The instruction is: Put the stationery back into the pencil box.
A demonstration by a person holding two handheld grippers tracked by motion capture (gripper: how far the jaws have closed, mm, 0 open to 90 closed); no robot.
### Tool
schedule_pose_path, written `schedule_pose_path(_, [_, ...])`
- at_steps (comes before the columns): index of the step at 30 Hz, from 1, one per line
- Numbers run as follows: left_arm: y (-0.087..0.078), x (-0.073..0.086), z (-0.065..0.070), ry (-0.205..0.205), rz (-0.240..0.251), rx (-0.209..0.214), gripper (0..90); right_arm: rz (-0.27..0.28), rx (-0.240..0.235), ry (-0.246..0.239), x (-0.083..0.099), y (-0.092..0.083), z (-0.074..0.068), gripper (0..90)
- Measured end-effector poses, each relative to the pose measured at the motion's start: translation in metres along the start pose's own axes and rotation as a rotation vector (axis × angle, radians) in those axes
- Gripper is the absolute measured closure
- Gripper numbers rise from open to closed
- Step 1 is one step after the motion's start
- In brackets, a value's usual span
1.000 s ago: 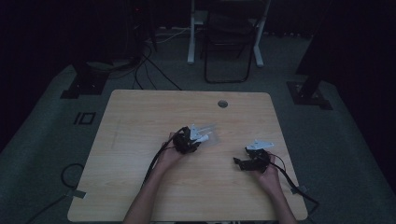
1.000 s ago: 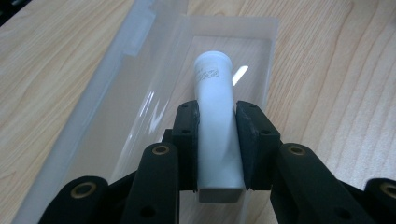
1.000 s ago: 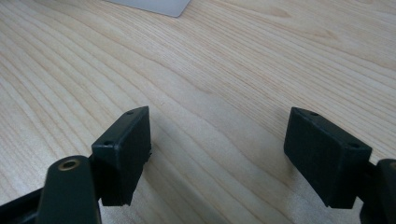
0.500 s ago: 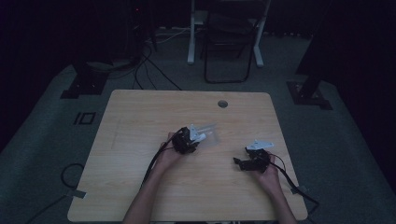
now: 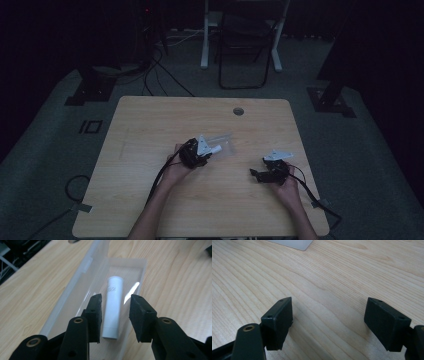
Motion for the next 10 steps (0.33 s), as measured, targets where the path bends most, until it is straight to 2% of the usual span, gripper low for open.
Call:
schedule_pose_path(6, [-0.018,0.0,0.005,-0.05,0.047,0.006,60.6,0.0,0.0,0.0,0.0,0.0,0.0,22.9])
schedule_pose_path(10, [-0.026,0.002,0.009,-0.068,0.048,0.012,58.9,0.0,0.0,0.0,0.0,0.0,0.0,22.9])
Point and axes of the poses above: each handheld gripper's, and its own axes: y roughly forward along the jaws, x roughly out of its underside, z roughly to its right, the point moved 5 cm from there along y, roughly forward along the jaws, and after that the axes turned 12 degrees about z, right-handed, at the moved point
